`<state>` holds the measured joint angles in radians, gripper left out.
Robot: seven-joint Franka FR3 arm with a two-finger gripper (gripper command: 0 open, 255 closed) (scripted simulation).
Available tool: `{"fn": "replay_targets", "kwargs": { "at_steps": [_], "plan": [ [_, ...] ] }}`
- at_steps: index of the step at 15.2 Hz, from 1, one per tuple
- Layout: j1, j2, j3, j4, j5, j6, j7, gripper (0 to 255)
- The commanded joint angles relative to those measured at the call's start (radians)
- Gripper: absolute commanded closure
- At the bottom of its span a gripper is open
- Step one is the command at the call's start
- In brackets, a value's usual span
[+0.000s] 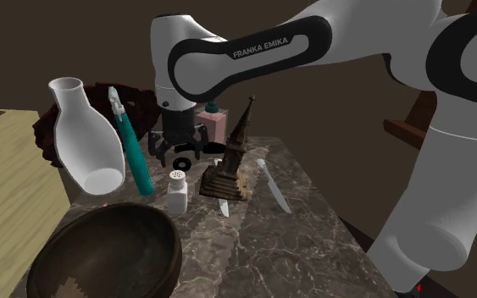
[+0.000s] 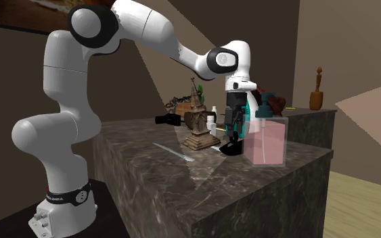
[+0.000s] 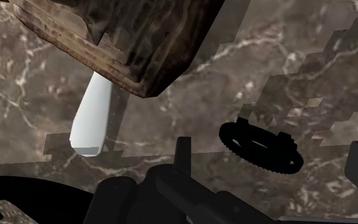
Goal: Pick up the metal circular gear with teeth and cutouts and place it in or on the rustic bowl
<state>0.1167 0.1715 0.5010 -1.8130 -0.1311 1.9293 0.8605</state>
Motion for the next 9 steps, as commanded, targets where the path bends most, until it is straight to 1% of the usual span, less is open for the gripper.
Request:
{"fn": "replay_targets", "kwargs": {
  "at_steps": [1, 2, 9],
  "plan": [
    [0.0, 0.0, 0.0, 0.0, 0.0, 0.0, 0.0, 0],
    [0.0, 0.0, 0.0, 0.0, 0.0, 0.0, 0.0, 255],
    [0.0, 0.0, 0.0, 0.0, 0.0, 0.0, 0.0, 255]
  ]
}}
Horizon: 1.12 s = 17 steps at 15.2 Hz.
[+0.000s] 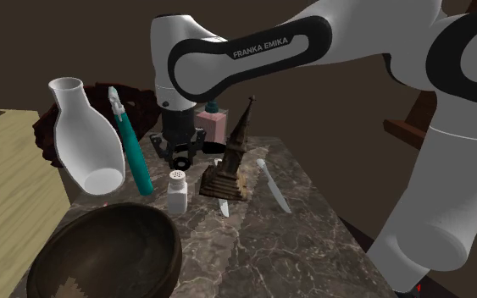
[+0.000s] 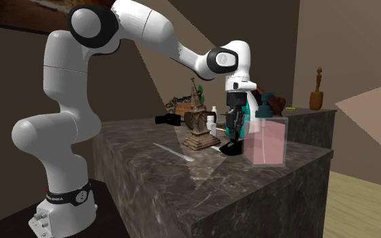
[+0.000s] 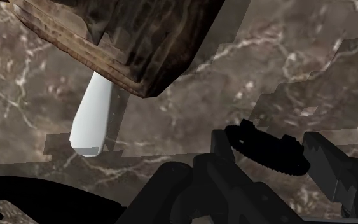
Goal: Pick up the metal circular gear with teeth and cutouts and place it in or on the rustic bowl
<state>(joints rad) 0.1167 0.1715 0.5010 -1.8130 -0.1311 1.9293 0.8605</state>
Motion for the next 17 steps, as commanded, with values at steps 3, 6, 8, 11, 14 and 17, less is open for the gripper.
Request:
{"fn": "replay_targets", "kwargs": {
  "at_steps": [3, 6, 8, 11, 14, 17],
  "plan": [
    [0.0, -0.003, 0.0, 0.009, 0.002, -0.012, -0.002, 255],
    [-0.001, -0.012, 0.002, 0.04, 0.008, -0.05, -0.007, 255],
    [-0.001, -0.016, 0.002, 0.062, 0.011, -0.075, -0.01, 255],
    [0.0, -0.021, 0.004, 0.096, 0.015, -0.114, -0.014, 255],
    [0.001, -0.024, 0.005, 0.133, 0.017, -0.154, -0.017, 255],
    [0.002, -0.025, 0.006, 0.173, 0.018, -0.194, -0.019, 255]
  ]
}}
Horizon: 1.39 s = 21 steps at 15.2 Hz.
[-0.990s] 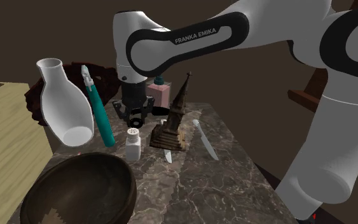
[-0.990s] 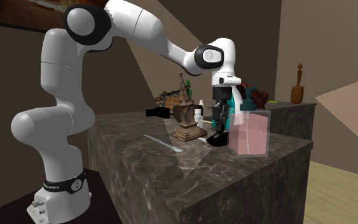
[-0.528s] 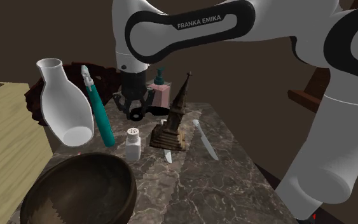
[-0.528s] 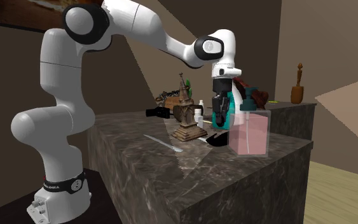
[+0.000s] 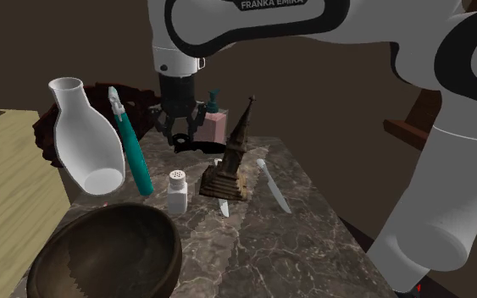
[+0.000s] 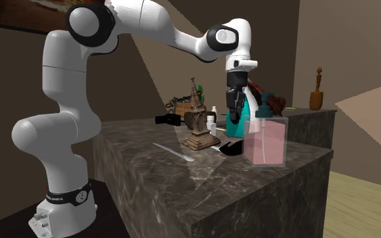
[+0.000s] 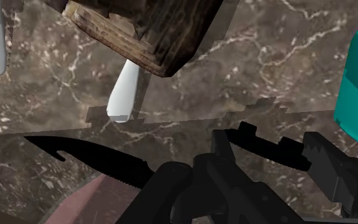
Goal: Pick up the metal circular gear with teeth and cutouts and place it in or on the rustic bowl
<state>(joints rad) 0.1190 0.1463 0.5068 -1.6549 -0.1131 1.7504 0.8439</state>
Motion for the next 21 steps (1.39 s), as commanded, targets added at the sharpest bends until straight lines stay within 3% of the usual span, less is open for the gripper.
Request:
{"fn": "replay_targets", "kwargs": {
  "at_steps": [1, 17, 21],
  "plan": [
    [0.0, 0.001, 0.0, 0.029, 0.0, -0.028, -0.003, 255],
    [0.026, 0.048, 0.008, 0.304, -0.022, -0.262, 0.0, 255],
    [0.06, 0.025, 0.034, 0.28, -0.012, -0.263, 0.061, 255]
  ]
}}
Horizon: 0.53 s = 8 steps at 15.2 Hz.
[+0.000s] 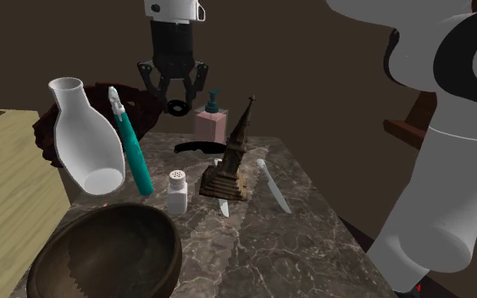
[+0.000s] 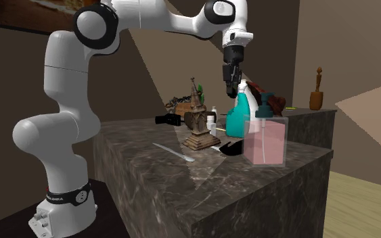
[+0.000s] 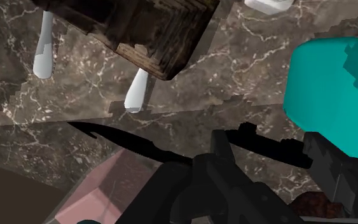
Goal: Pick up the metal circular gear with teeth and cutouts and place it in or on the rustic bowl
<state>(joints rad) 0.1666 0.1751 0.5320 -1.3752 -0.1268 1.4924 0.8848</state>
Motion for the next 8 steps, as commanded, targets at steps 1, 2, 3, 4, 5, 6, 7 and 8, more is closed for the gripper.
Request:
{"fn": "replay_targets", "kwargs": {
  "at_steps": [1, 2, 3, 4, 5, 6, 7, 8],
  "plan": [
    [0.024, -0.01, 0.017, -0.007, 0.004, -0.005, 0.042, 255],
    [0.036, -0.015, 0.026, -0.012, 0.006, -0.005, 0.063, 255],
    [0.049, -0.018, 0.035, -0.015, 0.007, -0.006, 0.085, 255],
    [0.062, -0.02, 0.044, -0.018, 0.008, -0.008, 0.108, 255],
    [0.076, -0.021, 0.053, -0.018, 0.009, -0.009, 0.13, 255],
    [0.09, -0.021, 0.062, -0.017, 0.008, -0.011, 0.154, 255],
    [0.105, -0.02, 0.071, -0.015, 0.007, -0.014, 0.177, 255],
    [0.12, -0.017, 0.081, -0.011, 0.005, -0.017, 0.201, 255]
  ]
}}
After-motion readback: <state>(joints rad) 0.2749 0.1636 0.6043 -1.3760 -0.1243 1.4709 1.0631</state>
